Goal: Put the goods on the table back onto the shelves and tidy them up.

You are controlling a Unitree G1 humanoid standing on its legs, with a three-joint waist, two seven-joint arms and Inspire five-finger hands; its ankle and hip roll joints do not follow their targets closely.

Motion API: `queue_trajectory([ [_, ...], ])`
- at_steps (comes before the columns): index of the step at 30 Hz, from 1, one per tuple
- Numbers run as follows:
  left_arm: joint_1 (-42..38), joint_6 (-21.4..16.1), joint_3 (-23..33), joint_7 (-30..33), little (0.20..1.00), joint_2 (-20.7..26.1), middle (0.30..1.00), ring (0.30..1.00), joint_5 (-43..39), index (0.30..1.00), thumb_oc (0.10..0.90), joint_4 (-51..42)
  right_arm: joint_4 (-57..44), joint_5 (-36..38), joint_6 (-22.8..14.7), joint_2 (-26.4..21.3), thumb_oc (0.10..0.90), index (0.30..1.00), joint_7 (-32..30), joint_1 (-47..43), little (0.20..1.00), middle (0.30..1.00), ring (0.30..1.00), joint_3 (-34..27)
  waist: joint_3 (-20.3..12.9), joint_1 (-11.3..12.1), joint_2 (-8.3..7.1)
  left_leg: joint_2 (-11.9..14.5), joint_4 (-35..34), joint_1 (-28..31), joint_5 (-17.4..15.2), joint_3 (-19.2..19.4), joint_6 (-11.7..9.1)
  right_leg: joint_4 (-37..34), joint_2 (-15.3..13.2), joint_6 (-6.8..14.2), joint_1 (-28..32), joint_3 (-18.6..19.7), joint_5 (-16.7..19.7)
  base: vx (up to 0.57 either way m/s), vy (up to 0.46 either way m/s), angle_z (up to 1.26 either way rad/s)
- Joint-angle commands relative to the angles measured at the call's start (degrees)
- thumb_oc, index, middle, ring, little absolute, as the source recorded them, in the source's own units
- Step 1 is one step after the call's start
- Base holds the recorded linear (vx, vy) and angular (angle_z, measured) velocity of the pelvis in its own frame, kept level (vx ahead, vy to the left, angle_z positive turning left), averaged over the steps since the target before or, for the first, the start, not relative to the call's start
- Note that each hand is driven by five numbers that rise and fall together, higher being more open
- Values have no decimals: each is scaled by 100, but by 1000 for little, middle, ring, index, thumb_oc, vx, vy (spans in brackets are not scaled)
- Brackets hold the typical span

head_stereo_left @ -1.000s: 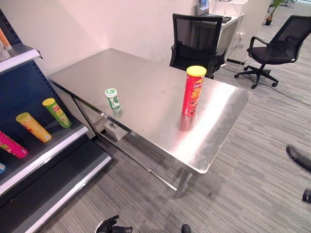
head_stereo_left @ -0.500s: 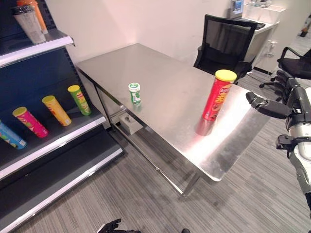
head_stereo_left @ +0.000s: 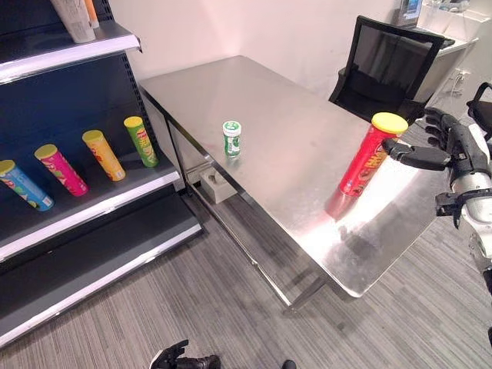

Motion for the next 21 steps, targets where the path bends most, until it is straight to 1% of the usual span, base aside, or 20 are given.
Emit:
queue_trajectory([
  [1, -66, -85, -546, 117, 900, 335, 900, 900, 9, 900, 800, 239, -75, 65, -268, -545, 800, 900, -62, -1167, 900, 900, 900, 336, -176, 232, -295, 178, 25, 76, -452, 142, -290, 73, -433, 493, 171, 33, -166, 18, -11, 4],
  [4, -76, -84, -559, 109, 900, 353, 900, 900, -6, 900, 800, 250, 108, 129, -228, -600, 800, 900, 41, -1482, 900, 900, 900, 645, -183, 249, -324, 181, 25, 76, -452, 135, -298, 73, -429, 492, 176, 23, -167, 10, -2, 4],
  [7, -116, -96, -570, 118, 900, 379, 900, 900, -54, 900, 800, 251, 216, 312, -194, -558, 800, 900, 172, -1805, 900, 900, 900, 945, -181, 266, -358, 188, 25, 69, -449, 129, -307, 73, -428, 495, 178, 5, -173, 7, 0, 3],
  [11, -101, -95, -563, 102, 900, 386, 900, 900, -90, 900, 800, 221, 121, 436, -194, -582, 800, 900, 249, -1780, 900, 900, 900, 957, -179, 277, -371, 188, 25, 49, -442, 123, -308, 73, -429, 498, 177, -8, -179, 0, 0, 0],
  [16, -55, -88, -542, 57, 900, 381, 900, 900, -43, 900, 800, 275, -103, 593, -217, -750, 800, 900, 408, -1547, 900, 900, 900, 882, -182, 275, -391, 177, 25, 42, -457, 126, -304, 73, -456, 513, 160, -10, -175, 0, 0, 0],
  [18, -34, -97, -548, 39, 900, 397, 900, 900, -51, 900, 800, 249, -53, 589, -182, -836, 800, 900, 512, -1614, 900, 900, 900, 1035, -185, 277, -398, 174, 25, 52, -472, 137, -306, 73, -468, 522, 164, -14, -170, 0, 0, 0],
  [19, -39, -106, -558, 31, 900, 408, 900, 900, -68, 900, 800, 225, 31, 532, -131, -880, 800, 900, 605, -1739, 900, 900, 900, 1249, -180, 274, -407, 168, 25, 59, -471, 151, -309, 73, -475, 527, 169, -12, -159, 0, 0, 0],
  [20, -44, -108, -564, 31, 900, 415, 900, 900, -72, 900, 800, 206, 68, 516, -111, -886, 800, 900, 633, -1801, 900, 900, 900, 1336, -180, 274, -413, 169, 25, 63, -471, 151, -308, 73, -476, 526, 169, -11, -158, 0, 0, 0],
  [21, -71, -116, -595, 32, 900, 437, 900, 900, -77, 900, 800, 177, 232, 413, -42, -895, 800, 900, 696, -2070, 900, 900, 900, 1654, -178, 270, -426, 177, 25, 72, -472, 161, -313, 73, -474, 526, 168, -9, -156, 0, 0, 0],
])
